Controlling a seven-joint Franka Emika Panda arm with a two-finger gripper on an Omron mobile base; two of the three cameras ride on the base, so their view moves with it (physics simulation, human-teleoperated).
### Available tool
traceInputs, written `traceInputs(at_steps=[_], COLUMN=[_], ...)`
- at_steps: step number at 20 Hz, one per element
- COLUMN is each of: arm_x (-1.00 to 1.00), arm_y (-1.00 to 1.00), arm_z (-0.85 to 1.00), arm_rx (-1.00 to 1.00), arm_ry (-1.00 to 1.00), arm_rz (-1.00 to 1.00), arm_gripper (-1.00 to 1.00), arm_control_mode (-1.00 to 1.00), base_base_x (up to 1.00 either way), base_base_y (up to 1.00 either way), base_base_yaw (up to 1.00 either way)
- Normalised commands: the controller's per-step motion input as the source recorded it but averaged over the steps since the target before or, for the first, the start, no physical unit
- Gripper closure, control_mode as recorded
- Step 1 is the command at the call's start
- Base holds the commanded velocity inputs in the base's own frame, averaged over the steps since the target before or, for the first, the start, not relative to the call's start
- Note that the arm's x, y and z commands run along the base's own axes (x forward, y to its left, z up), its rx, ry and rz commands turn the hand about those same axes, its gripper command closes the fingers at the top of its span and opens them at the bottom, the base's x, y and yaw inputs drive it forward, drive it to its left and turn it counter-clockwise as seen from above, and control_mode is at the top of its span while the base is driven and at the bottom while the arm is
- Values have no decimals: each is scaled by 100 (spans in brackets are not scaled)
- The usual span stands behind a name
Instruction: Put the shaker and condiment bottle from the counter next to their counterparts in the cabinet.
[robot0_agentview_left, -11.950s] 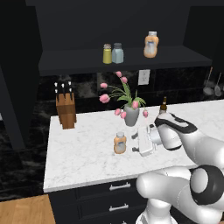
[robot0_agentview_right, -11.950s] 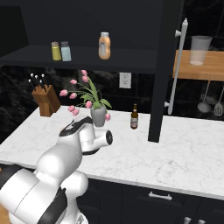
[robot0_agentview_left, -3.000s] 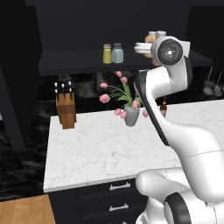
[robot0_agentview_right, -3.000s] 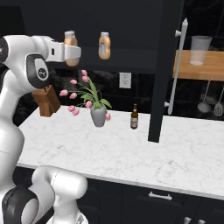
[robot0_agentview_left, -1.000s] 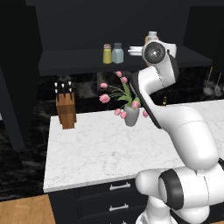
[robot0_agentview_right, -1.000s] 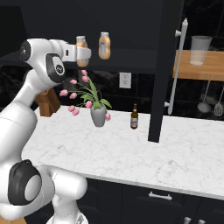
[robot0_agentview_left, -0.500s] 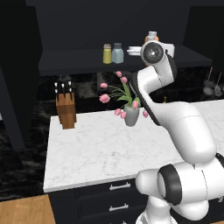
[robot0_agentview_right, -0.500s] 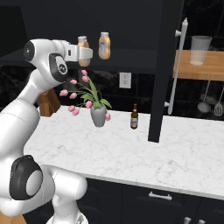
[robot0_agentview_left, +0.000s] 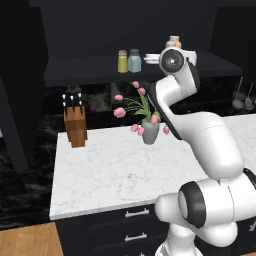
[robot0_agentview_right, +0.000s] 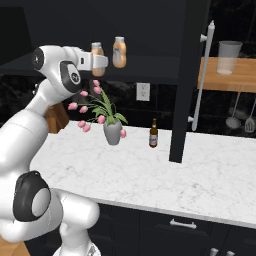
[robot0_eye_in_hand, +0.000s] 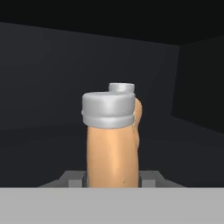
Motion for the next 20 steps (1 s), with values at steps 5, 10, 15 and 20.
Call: traceInputs(at_steps=[5,10,15,20], arm_x=[20,20,16,17], arm_y=[0,0,0,0], arm_z=[-4,-8,-13,-8], arm_rx=[0,0,0,0], arm_ry=[-2,-2,-1,0], arm_rz=[0,0,1,1], arm_gripper=[100,100,100,100], arm_control_mode=[-100,-100,-100,-100], base_base_x=[0,0,0,0], base_base_y=[0,0,0,0], base_base_yaw=[0,0,0,0])
